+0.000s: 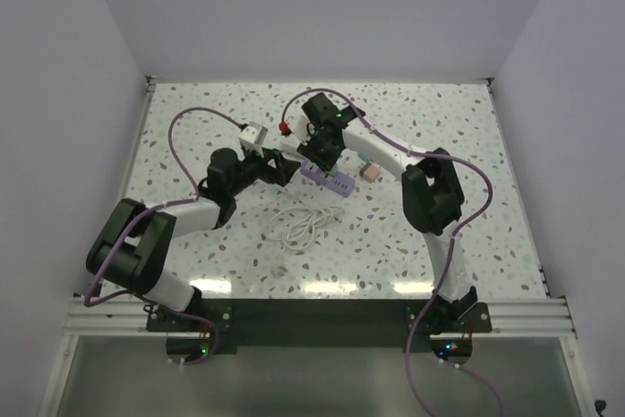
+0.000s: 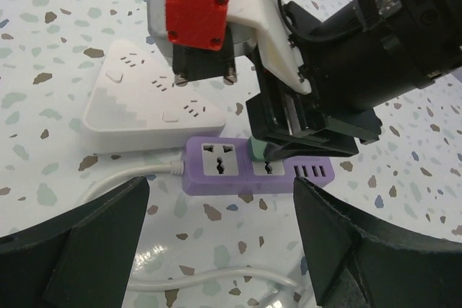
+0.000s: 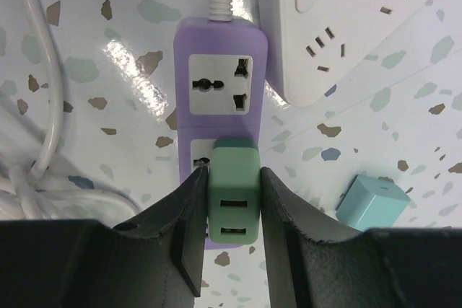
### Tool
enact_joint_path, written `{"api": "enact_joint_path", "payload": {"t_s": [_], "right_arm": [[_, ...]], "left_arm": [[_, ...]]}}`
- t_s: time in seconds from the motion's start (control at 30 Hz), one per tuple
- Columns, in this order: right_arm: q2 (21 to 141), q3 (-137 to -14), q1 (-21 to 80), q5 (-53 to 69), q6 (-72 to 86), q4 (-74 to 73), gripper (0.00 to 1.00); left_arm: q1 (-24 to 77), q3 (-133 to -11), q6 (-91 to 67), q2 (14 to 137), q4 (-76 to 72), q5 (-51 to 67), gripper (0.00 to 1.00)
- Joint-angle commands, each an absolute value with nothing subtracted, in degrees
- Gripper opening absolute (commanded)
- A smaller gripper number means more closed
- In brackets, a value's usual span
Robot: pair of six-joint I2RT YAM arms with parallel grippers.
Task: Insert the plug
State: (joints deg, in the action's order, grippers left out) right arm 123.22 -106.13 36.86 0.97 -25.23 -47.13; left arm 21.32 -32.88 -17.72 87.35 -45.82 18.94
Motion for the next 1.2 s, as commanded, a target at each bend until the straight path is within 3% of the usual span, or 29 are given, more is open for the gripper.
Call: {"api": "enact_joint_path", "payload": {"t_s": [0.0, 0.17, 0.6, 0.87, 1.17], "right_arm": [[126.29, -109.41, 36.74, 1.05, -27.33, -48.60, 0.04], [127.62, -110.13, 36.74, 0.53, -27.51, -49.22, 0.04], [120.24, -91.25, 34.28, 0.18, -24.17, -39.47, 0.02], [118.48, -88.07, 33.57, 2.01, -22.15, -37.44, 0.02], [115.23, -82.54, 33.92, 0.18, -11.52, -34.72, 0.03]], "left_arm": [[20.83, -32.34, -15.91, 85.17, -48.51, 19.86, 0.87], [20.66, -32.34, -15.91, 85.17, -48.60, 20.04, 0.87], [20.04, -32.17, -15.91, 84.90, -48.34, 20.65, 0.87], [19.77, -32.08, -15.64, 84.03, -47.46, 20.66, 0.87], [19.69, -32.08, -15.38, 79.72, -42.28, 15.65, 0.89]]}}
